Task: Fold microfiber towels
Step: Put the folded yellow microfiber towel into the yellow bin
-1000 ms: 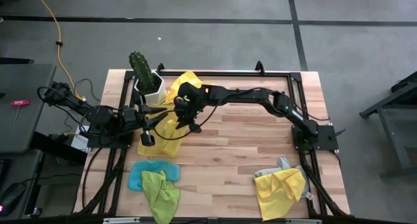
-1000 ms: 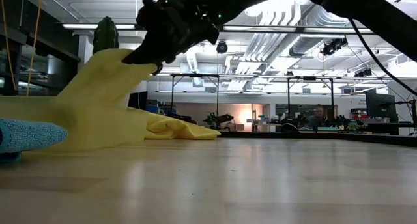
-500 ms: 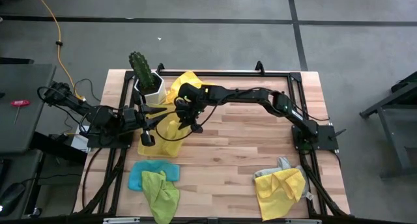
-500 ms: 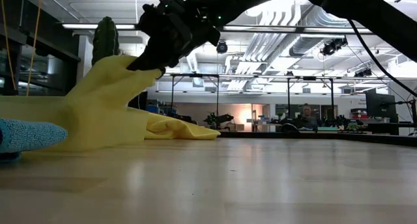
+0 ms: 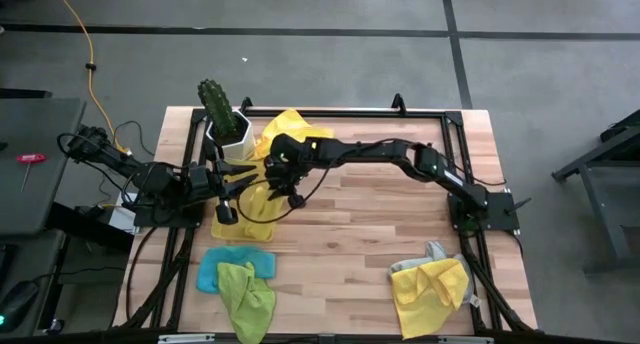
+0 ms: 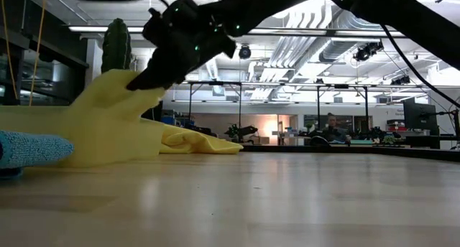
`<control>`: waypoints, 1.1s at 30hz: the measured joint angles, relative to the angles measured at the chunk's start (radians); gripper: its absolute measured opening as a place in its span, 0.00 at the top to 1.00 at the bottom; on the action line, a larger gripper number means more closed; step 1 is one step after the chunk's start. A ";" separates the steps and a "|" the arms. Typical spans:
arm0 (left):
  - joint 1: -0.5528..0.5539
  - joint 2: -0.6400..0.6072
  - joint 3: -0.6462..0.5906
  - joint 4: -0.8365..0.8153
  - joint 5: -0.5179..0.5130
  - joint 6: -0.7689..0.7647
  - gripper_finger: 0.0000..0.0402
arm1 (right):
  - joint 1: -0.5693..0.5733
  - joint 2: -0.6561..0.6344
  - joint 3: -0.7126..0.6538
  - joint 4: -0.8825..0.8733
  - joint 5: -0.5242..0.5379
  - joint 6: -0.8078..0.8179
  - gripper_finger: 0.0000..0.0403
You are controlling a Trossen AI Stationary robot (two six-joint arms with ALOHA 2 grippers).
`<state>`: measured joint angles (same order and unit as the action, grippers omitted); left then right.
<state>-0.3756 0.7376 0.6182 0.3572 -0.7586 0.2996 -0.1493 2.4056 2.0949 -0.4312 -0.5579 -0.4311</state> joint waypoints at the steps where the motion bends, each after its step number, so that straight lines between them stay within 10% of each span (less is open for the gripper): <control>1: 0.000 0.000 0.000 0.000 0.000 0.000 0.82 | 0.000 0.009 0.000 0.016 0.000 0.002 0.94; 15: 0.000 0.000 0.000 0.000 0.000 0.000 0.82 | 0.000 0.035 -0.001 0.070 0.165 0.030 0.90; 33: 0.000 0.000 0.000 -0.003 0.000 0.000 0.82 | -0.007 0.036 -0.002 0.182 0.383 0.068 0.53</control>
<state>-0.3756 0.7376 0.6182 0.3547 -0.7586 0.2996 -0.1561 2.4413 2.0933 -0.2489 -0.1752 -0.3631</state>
